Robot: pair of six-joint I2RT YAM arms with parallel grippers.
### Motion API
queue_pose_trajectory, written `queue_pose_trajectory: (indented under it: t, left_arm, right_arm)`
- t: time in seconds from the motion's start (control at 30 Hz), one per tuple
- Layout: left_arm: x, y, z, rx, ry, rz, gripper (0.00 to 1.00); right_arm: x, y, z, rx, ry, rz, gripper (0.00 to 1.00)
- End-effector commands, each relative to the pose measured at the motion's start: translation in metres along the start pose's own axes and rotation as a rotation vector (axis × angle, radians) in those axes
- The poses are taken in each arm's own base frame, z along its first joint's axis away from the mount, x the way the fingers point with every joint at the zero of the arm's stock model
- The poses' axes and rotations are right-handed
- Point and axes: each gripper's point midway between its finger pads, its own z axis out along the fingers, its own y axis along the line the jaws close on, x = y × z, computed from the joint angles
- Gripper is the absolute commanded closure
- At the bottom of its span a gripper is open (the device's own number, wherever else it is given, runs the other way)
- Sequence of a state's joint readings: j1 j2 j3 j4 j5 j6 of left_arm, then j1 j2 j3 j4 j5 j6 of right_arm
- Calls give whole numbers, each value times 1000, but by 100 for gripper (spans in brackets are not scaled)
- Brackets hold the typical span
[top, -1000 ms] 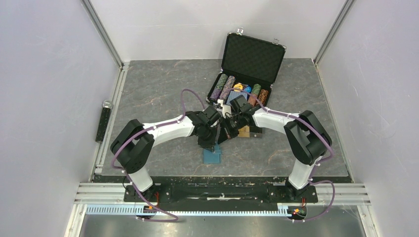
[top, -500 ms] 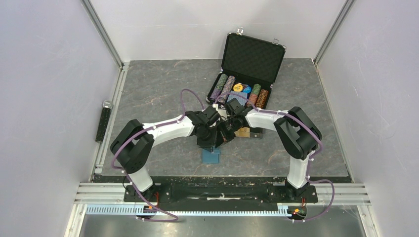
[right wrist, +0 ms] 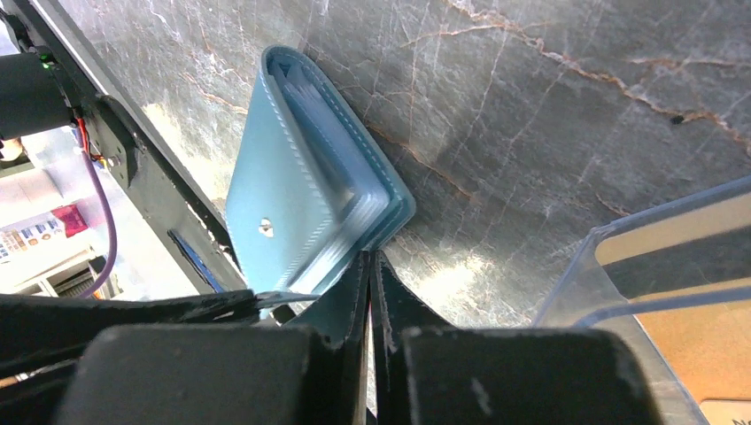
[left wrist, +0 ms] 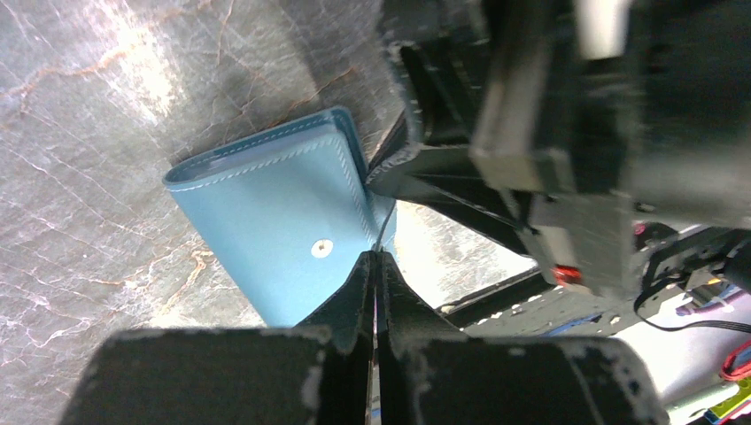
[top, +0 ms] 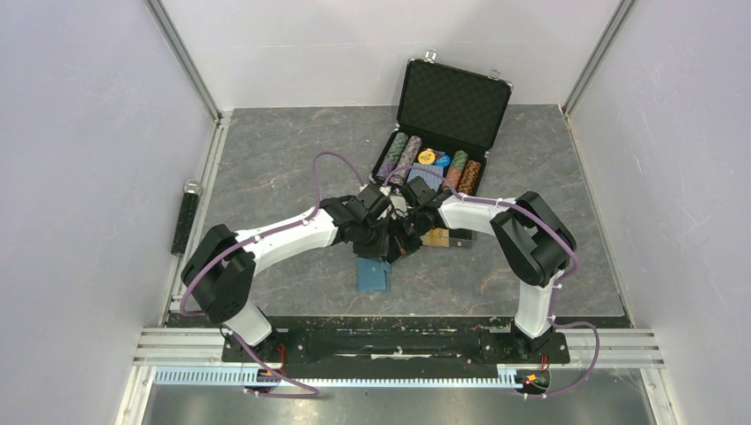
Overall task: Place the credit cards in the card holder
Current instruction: Close the card holder at the center of the board.
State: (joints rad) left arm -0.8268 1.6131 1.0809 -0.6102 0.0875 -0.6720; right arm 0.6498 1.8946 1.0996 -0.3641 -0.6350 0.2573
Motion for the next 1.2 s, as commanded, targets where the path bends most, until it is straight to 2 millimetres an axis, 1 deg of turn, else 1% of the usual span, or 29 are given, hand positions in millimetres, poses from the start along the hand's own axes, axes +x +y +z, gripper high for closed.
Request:
queue_pose_trajectory:
  t: [0.0, 0.13, 0.3, 0.37, 0.5, 0.57, 0.67, 0.77, 0.87, 0.93, 1.03, 1.17]
  left_arm:
    - [-21, -4, -10, 24, -96, 9, 98]
    - [-10, 8, -3, -28, -40, 26, 98]
    - [-4, 8, 2, -16, -16, 23, 98]
    - [-2, 5, 4, 1, -7, 26, 98]
    - [2, 3, 9, 25, 6, 14, 98]
    - [7, 2, 14, 42, 18, 3, 98]
    - [15, 3, 21, 60, 40, -8, 98]
    - [18, 2, 25, 76, 53, -17, 98]
    - [21, 3, 28, 85, 61, -29, 98]
    - [21, 4, 27, 90, 57, -36, 98]
    - [17, 1, 23, 103, 37, -38, 98]
    - [12, -1, 19, 112, 20, -38, 98]
  right_arm:
    - [4, -12, 2, 57, 23, 5, 100]
    - [1, -10, 1, 57, 17, 2, 100]
    - [-5, -6, -3, 57, -1, -12, 100]
    - [-12, -2, -7, 53, -19, -31, 100]
    - [-31, 14, -20, 26, -86, -91, 100]
    - [-40, 22, -25, 11, -116, -115, 100]
    - [-49, 31, -28, -15, -147, -129, 100]
    - [-50, 32, -22, -44, -139, -122, 100]
    - [-47, 31, -13, -78, -115, -99, 100]
    - [-43, 26, -7, -72, -96, -82, 100]
    - [-38, 18, -2, -55, -79, -72, 100]
    - [-30, 14, 6, -47, -53, -69, 100]
